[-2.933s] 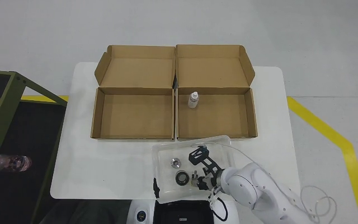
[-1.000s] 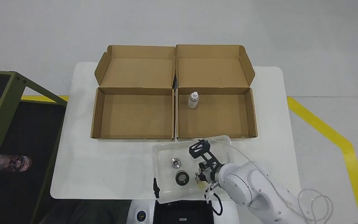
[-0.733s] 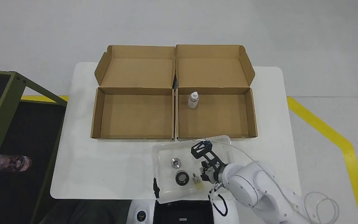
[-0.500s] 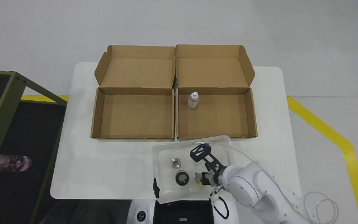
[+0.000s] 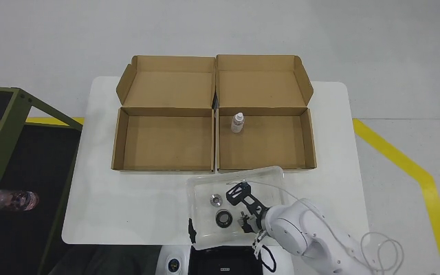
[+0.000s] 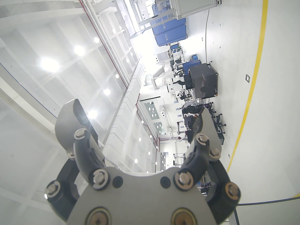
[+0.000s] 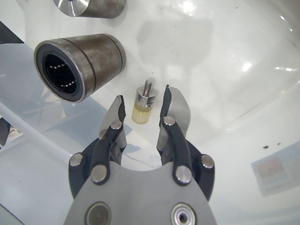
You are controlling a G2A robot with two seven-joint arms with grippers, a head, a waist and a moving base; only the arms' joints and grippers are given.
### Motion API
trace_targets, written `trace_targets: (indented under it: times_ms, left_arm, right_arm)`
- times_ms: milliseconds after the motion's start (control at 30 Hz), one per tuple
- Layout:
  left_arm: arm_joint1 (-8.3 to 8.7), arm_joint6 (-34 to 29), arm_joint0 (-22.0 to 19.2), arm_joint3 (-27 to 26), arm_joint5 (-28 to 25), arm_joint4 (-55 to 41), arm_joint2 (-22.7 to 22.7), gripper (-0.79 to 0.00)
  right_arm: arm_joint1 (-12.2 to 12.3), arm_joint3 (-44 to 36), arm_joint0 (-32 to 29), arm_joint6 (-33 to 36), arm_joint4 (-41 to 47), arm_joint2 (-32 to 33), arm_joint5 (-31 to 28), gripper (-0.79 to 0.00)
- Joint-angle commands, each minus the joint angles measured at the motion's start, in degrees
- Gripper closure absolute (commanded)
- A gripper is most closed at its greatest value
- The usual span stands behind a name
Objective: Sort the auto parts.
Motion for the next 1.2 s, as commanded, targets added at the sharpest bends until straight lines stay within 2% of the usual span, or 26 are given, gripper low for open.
trace_targets:
  times_ms: [0, 167, 233, 300, 400, 433, 767, 1167]
  left_arm:
    - [0.00, 0.0, 0.0, 0.0, 0.0, 0.0, 0.0, -0.785]
    - [0.00, 0.0, 0.0, 0.0, 0.0, 0.0, 0.0, -0.785]
    - [0.00, 0.0, 0.0, 0.0, 0.0, 0.0, 0.0, -0.785]
    - [0.00, 0.0, 0.0, 0.0, 0.0, 0.0, 0.0, -0.785]
    - [0.00, 0.0, 0.0, 0.0, 0.0, 0.0, 0.0, -0.785]
    - [0.00, 0.0, 0.0, 0.0, 0.0, 0.0, 0.0, -0.785]
    - [0.00, 0.0, 0.0, 0.0, 0.0, 0.0, 0.0, -0.785]
    - [0.00, 0.0, 0.0, 0.0, 0.0, 0.0, 0.0, -0.785]
  right_arm:
    - [-0.2, 0.5, 0.4, 0.2, -0.4, -0.6, 0.1, -0.296]
    - [-0.7, 1.3, 1.2, 0.8, -1.6, -1.9, 0.6, -0.289]
    - [-0.9, 1.5, 1.4, 1.1, -2.1, -2.3, 0.8, -0.262]
    - [-1.0, 1.6, 1.6, 1.2, -2.5, -2.5, 0.9, -0.185]
    - [-1.2, 1.8, 1.8, 1.4, -3.0, -2.7, 1.3, -0.009]
    - [-1.3, 1.8, 1.8, 1.3, -3.0, -2.7, 1.4, 0.000]
    - [-1.0, -0.4, 0.2, -0.5, -2.9, 0.9, 1.7, 0.000]
    - [0.1, -2.2, -4.4, -6.1, 1.0, 10.7, 0.2, 0.000]
